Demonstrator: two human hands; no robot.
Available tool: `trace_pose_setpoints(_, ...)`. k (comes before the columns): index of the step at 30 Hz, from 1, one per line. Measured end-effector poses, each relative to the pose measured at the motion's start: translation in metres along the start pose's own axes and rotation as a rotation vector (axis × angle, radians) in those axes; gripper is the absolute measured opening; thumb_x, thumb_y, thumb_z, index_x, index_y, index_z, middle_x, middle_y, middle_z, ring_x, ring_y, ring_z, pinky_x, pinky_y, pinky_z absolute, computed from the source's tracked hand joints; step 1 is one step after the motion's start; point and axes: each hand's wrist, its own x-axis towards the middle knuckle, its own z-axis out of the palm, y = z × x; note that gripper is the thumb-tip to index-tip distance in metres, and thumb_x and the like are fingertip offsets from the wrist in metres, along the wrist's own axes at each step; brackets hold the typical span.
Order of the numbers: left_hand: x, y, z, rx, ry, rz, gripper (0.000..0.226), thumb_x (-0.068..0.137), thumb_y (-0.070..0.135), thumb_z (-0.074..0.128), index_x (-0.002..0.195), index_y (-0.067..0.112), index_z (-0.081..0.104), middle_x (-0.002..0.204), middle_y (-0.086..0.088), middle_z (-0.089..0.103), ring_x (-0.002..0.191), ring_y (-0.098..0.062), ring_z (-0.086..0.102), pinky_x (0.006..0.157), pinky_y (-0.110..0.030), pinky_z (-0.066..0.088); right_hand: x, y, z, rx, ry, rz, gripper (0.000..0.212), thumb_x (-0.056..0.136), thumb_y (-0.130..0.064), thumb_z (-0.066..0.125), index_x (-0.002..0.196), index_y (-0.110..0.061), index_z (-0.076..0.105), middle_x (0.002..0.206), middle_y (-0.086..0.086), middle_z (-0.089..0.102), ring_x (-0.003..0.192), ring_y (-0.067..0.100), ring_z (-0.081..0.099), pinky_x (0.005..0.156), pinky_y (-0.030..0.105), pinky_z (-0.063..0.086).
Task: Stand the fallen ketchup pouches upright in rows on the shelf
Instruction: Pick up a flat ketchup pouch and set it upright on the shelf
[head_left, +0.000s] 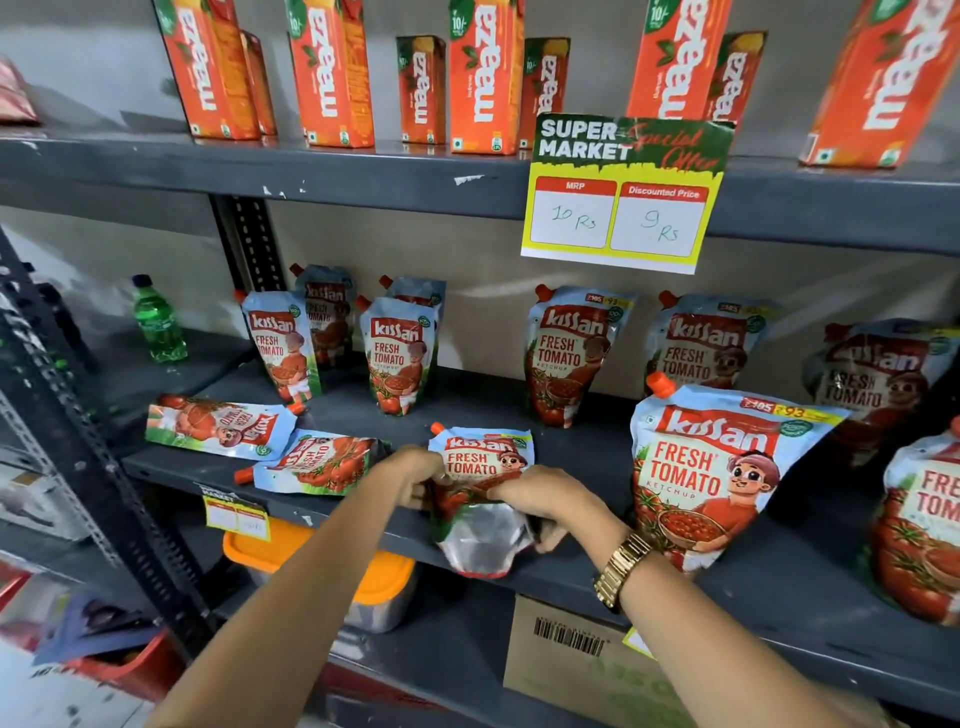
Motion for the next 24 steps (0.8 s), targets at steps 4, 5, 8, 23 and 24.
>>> trace_pose_setpoints(4, 0.006, 0.003, -0.009, 0.181, -0.007, 0.055, 0.026, 0.087, 0.002, 0.048, 0.11, 0.01, 0.057, 0.087, -0.009, 0.055, 0.067, -0.016, 0.045, 0.077, -0.034, 0.041, 0.007, 0.003, 0.008, 0.293, -0.048, 0.06, 0.037, 0.076, -0.037, 0.067, 0.073, -0.006, 0.047, 0.054, 0.015, 0.062, 0.056, 0.023, 0.069, 0.039, 0.026, 0.054)
trace_pose_setpoints(5, 0.009, 0.002, -0.01, 0.197, -0.012, 0.063, 0.028, 0.087, 0.002, 0.048, 0.112, 0.008, 0.057, 0.091, -0.01, 0.055, 0.07, -0.017, 0.046, 0.077, -0.034, 0.042, 0.009, 0.005, 0.011, 0.384, -0.064, 0.081, 0.037, 0.076, -0.033, 0.07, 0.08, -0.004, 0.048, 0.058, 0.017, 0.063, 0.056, 0.026, 0.069, 0.037, 0.027, 0.053)
trace_pose_setpoints(8, 0.014, -0.002, -0.012, 0.194, -0.018, 0.076, 0.029, 0.086, 0.0, 0.047, 0.111, 0.008, 0.058, 0.088, -0.011, 0.057, 0.068, -0.019, 0.046, 0.068, -0.031, 0.044, 0.016, 0.012, 0.018, 0.659, -0.051, 0.089, 0.05, 0.071, -0.015, 0.077, 0.108, -0.002, 0.047, 0.101, 0.021, 0.064, 0.084, 0.038, 0.068, 0.057, 0.042, 0.06)
trace_pose_setpoints(23, 0.012, 0.001, -0.013, -0.175, 0.215, 0.291, 0.039, 0.082, -0.018, 0.053, 0.119, -0.009, 0.056, 0.105, -0.017, 0.062, 0.073, -0.017, 0.059, 0.039, -0.004, 0.042, 0.035, 0.003, 0.022, 0.813, 0.185, -0.063, 0.023, 0.067, 0.004, 0.07, 0.089, -0.002, 0.061, 0.103, 0.019, 0.07, 0.098, 0.032, 0.064, 0.081, 0.043, 0.054)
trace_pose_setpoints(24, 0.012, 0.005, -0.014, -0.192, 0.236, 0.328, 0.043, 0.08, -0.02, 0.053, 0.122, -0.01, 0.054, 0.115, -0.021, 0.063, 0.088, -0.023, 0.061, 0.05, -0.006, 0.046, 0.036, 0.001, 0.021, 0.795, 0.224, -0.093, 0.022, 0.067, 0.003, 0.071, 0.087, -0.001, 0.062, 0.099, 0.019, 0.071, 0.095, 0.031, 0.065, 0.081, 0.043, 0.055)
